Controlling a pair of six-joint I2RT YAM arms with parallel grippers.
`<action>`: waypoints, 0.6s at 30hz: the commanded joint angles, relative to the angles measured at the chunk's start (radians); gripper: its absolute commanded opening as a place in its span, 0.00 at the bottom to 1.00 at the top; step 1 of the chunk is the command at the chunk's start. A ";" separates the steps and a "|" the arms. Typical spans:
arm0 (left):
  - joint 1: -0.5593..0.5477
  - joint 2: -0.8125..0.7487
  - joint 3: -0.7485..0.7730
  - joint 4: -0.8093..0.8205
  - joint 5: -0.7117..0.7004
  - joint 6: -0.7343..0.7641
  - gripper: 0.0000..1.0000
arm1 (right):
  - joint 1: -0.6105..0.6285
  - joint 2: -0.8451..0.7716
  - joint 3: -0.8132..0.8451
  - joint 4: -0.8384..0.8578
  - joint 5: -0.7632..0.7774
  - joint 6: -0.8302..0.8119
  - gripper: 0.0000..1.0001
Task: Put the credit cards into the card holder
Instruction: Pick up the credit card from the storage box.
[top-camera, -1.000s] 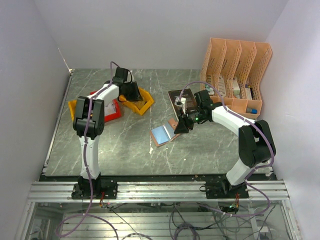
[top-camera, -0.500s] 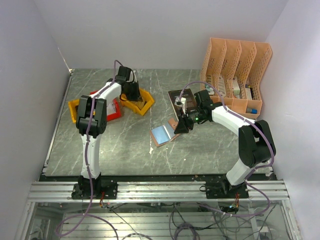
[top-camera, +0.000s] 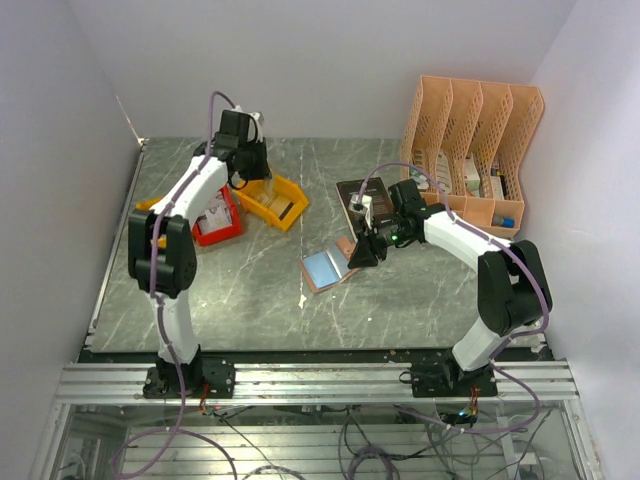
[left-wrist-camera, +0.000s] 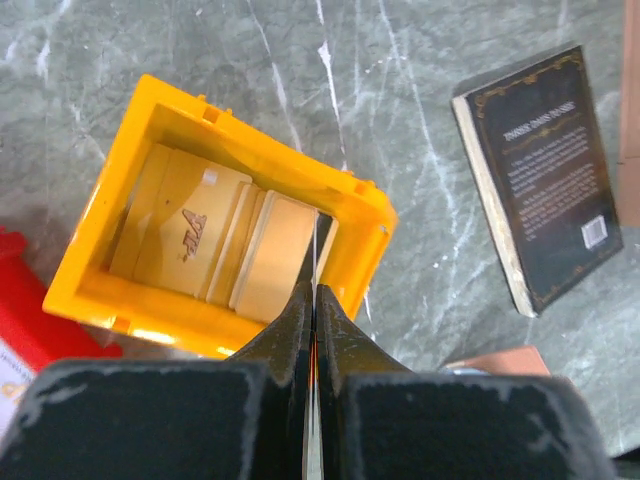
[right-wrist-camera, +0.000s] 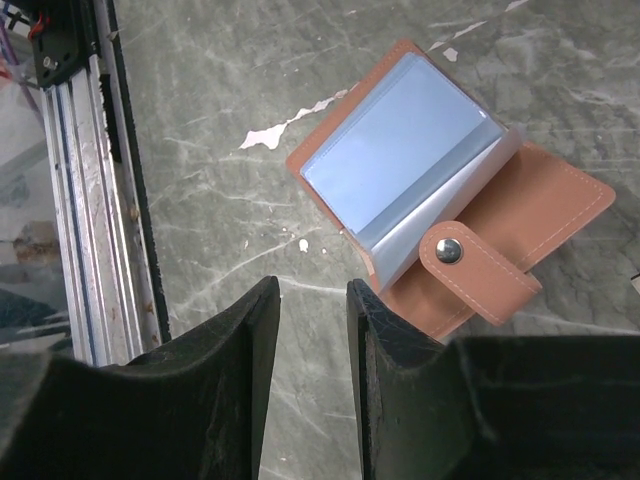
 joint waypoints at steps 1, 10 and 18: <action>-0.006 -0.168 -0.134 0.063 0.018 -0.005 0.07 | -0.013 -0.049 0.026 -0.031 -0.024 -0.042 0.34; -0.033 -0.609 -0.726 0.664 0.323 -0.269 0.07 | -0.032 -0.164 0.012 -0.036 -0.059 -0.113 0.37; -0.081 -0.819 -1.058 1.197 0.397 -0.482 0.07 | -0.031 -0.235 0.123 0.069 -0.104 -0.017 0.79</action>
